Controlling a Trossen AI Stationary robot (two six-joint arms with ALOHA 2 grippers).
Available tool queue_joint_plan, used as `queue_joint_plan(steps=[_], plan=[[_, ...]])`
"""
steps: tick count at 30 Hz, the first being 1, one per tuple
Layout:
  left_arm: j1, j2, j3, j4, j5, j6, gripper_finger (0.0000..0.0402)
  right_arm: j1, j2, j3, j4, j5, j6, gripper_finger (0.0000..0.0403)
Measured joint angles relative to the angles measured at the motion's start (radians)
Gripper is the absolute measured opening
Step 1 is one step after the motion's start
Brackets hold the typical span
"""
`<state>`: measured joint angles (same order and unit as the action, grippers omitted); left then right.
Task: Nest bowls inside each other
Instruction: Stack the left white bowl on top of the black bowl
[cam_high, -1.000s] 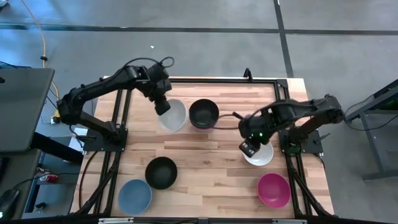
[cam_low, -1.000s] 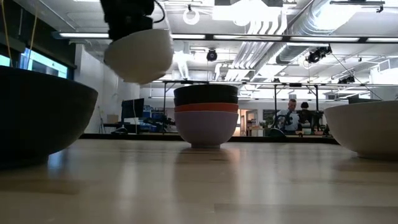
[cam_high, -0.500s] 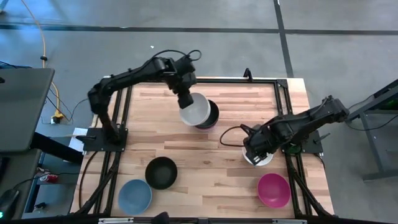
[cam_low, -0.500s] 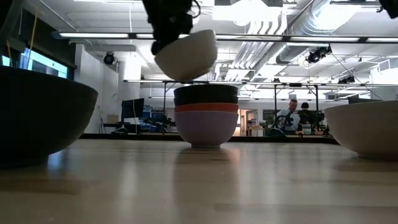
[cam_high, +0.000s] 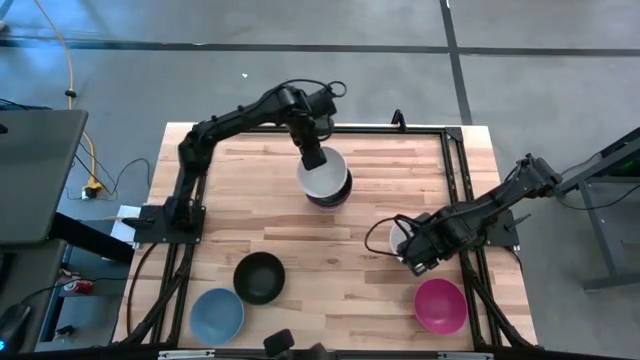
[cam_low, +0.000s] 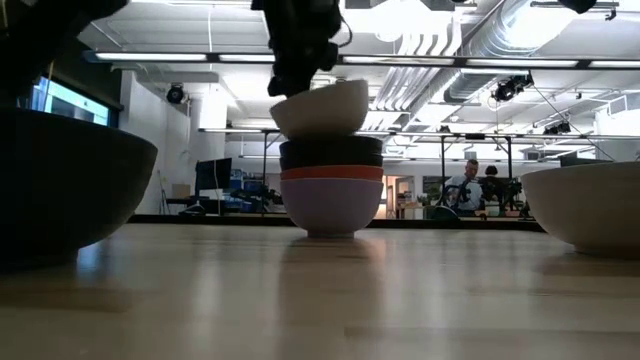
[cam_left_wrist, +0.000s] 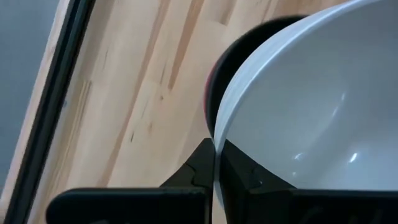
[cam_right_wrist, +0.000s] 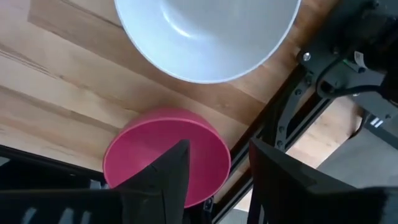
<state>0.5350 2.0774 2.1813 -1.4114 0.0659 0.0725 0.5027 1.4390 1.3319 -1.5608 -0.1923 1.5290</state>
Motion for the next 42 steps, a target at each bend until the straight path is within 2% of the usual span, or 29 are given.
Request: queue_joint_plan(steps=[9, 24, 42], plan=[[-0.020, 0.078, 0.065, -0.027, 0.008, 0.010, 0.0000, 0.004, -0.001, 0.000, 0.001, 0.008, 0.034, 0.0158], [-0.033, 0.095, 0.063, -0.093, -0.050, 0.006, 0.0000, 0.004, -0.001, 0.000, -0.010, 0.009, 0.038, 0.0158], [-0.081, 0.141, 0.061, -0.141, -0.043, 0.020, 0.0000, 0.005, -0.001, 0.000, -0.002, 0.035, 0.035, 0.0158]])
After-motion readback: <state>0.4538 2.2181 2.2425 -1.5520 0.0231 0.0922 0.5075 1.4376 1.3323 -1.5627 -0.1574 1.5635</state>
